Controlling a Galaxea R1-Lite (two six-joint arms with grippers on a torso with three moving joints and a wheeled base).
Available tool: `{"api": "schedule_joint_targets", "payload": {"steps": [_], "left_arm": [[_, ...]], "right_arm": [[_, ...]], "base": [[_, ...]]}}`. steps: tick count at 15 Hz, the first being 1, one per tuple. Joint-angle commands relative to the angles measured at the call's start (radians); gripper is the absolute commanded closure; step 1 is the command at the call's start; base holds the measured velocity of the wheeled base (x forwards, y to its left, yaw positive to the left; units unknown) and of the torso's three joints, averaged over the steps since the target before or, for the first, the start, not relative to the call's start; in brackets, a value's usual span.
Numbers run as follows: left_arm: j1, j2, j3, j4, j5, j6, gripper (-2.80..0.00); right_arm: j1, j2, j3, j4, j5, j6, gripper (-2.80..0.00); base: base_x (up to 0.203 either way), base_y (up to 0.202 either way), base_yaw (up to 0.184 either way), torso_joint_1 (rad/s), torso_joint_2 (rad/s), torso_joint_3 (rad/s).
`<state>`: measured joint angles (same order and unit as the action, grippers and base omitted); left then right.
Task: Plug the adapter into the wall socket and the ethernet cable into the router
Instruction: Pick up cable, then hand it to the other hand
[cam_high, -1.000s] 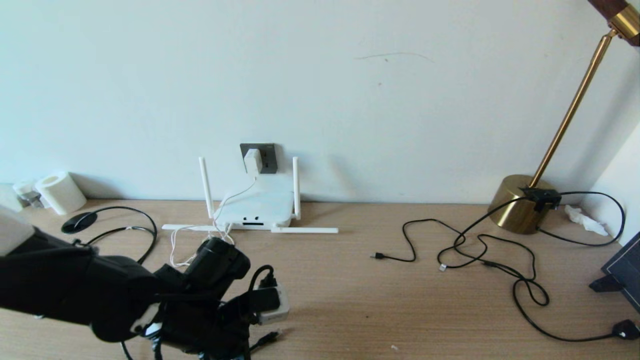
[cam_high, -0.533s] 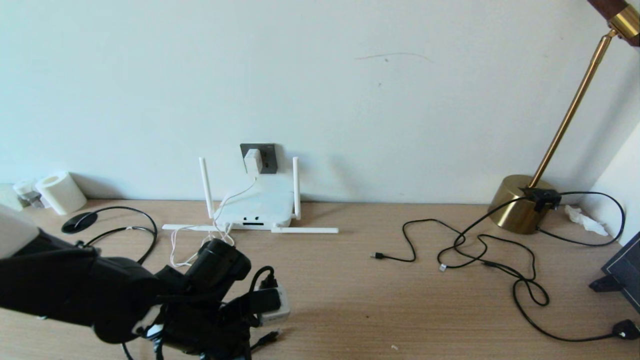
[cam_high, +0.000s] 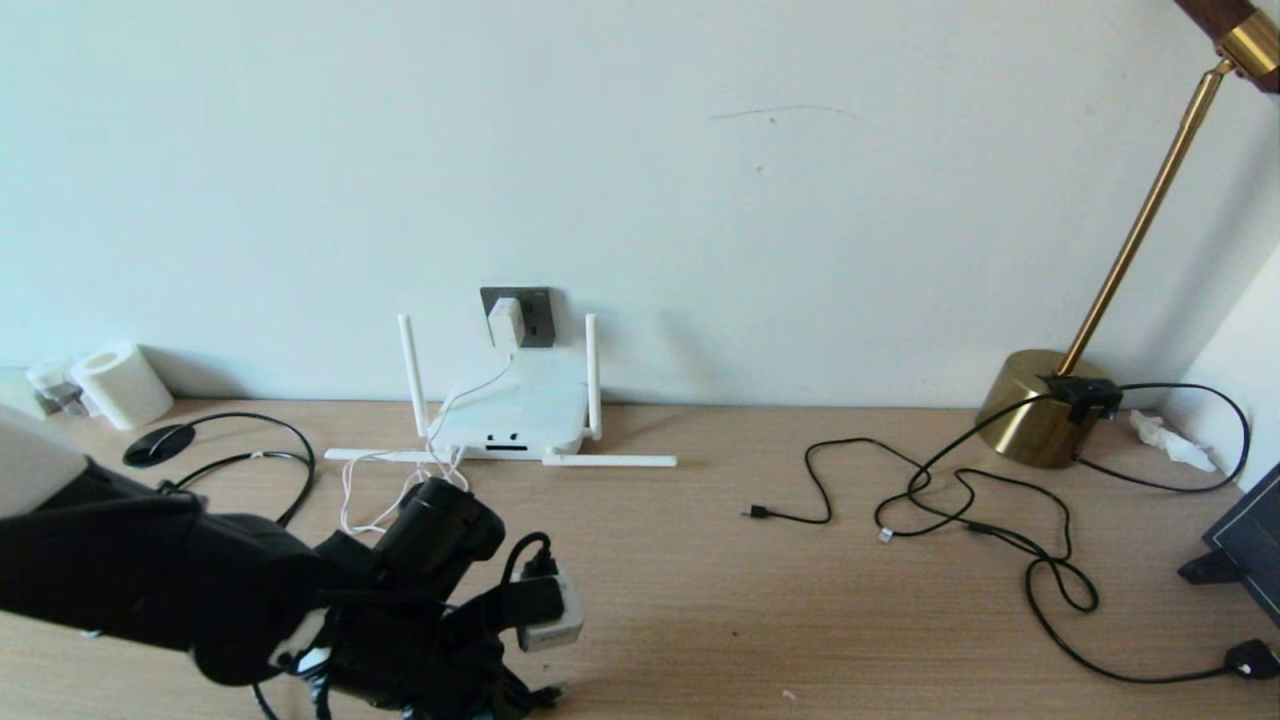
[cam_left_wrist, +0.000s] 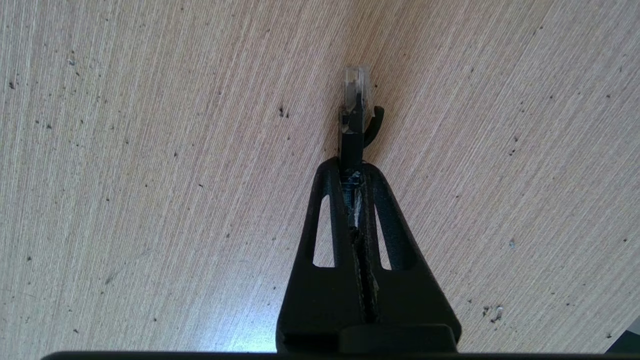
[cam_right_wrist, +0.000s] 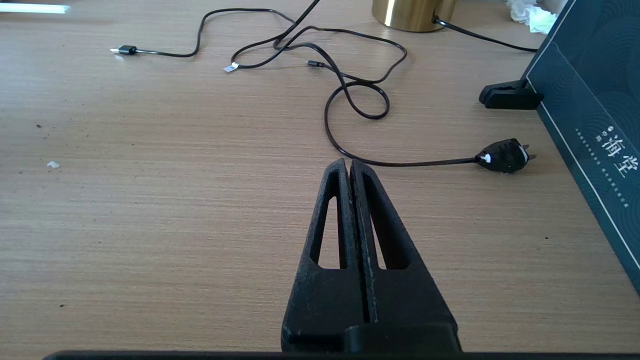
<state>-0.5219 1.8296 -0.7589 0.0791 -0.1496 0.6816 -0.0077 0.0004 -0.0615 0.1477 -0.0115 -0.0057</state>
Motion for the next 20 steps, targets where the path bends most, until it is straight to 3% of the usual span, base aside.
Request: {"api": "schedule_joint_targets", "payload": {"steps": [1, 5, 10, 15, 20], "left_arm": [[0.0, -0.001, 0.001, 0.001, 0.001, 0.004, 0.0], [-0.002, -0.041, 0.004, 0.001, -0.001, 0.003, 0.0], [-0.026, -0.281, -0.02, 0.026, -0.006, 0.0, 0.0], [-0.11, -0.395, -0.187, 0.199, -0.016, 0.001, 0.0], [-0.148, -0.388, -0.223, 0.201, 0.051, 0.001, 0.0]], "right_arm": [[0.0, 0.001, 0.0, 0.001, -0.001, 0.0, 0.0], [0.0, 0.001, 0.0, 0.001, 0.001, 0.0, 0.0], [0.0, 0.001, 0.0, 0.001, 0.001, 0.0, 0.0], [0.0, 0.001, 0.0, 0.001, 0.0, 0.0, 0.0], [0.0, 0.001, 0.0, 0.001, -0.001, 0.0, 0.0]], "base": [[0.0, 0.0, 0.0, 0.0, 0.0, 0.0], [0.0, 0.0, 0.0, 0.0, 0.0, 0.0], [0.0, 0.0, 0.0, 0.0, 0.0, 0.0], [0.0, 0.0, 0.0, 0.0, 0.0, 0.0], [0.0, 0.0, 0.0, 0.0, 0.0, 0.0]]}}
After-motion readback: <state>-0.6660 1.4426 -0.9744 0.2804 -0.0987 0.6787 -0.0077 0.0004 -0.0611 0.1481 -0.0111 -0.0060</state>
